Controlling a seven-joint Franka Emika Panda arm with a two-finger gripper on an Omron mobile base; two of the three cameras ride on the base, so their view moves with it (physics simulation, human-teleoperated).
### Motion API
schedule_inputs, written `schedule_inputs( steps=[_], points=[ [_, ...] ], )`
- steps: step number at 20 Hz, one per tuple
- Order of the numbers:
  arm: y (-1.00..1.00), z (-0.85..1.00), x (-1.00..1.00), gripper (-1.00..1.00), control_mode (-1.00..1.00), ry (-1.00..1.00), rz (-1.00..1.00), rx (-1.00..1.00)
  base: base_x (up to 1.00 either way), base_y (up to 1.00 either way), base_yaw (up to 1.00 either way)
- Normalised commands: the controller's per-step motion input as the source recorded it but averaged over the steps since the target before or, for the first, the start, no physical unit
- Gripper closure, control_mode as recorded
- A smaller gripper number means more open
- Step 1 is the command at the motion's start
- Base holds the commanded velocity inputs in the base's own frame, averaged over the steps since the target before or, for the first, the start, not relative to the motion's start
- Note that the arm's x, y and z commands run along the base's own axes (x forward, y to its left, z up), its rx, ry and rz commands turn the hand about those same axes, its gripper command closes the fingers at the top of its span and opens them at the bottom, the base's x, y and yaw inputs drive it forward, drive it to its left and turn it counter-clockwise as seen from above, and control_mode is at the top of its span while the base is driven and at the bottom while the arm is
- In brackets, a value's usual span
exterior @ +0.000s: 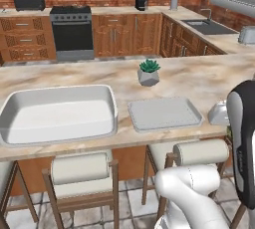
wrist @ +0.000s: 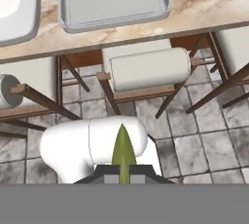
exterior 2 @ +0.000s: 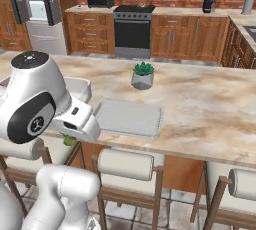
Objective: Place the cold items (lemon wedge and cucumber) from the fridge in one tupperware on the dining counter. Place the warm items (hot dog and kebab skewer) in the stove area in another tupperware.
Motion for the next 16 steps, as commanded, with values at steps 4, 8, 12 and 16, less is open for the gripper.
schedule_inputs(
  steps=[4,8,12,16],
  points=[
    [0.0,0.0,0.43,1.0,-1.0,0.0,0.02,0.0,0.0,0.0,0.0],
    [0.0,0.0,0.58,1.0,-1.0,0.01,0.0,-0.02,0.0,0.0,0.0],
    [0.0,0.0,0.74,1.0,-1.0,0.0,0.04,0.0,0.0,0.0,0.0],
    [0.0,-0.04,0.92,1.0,-1.0,0.0,0.07,0.0,0.0,0.0,0.0]
  ],
)
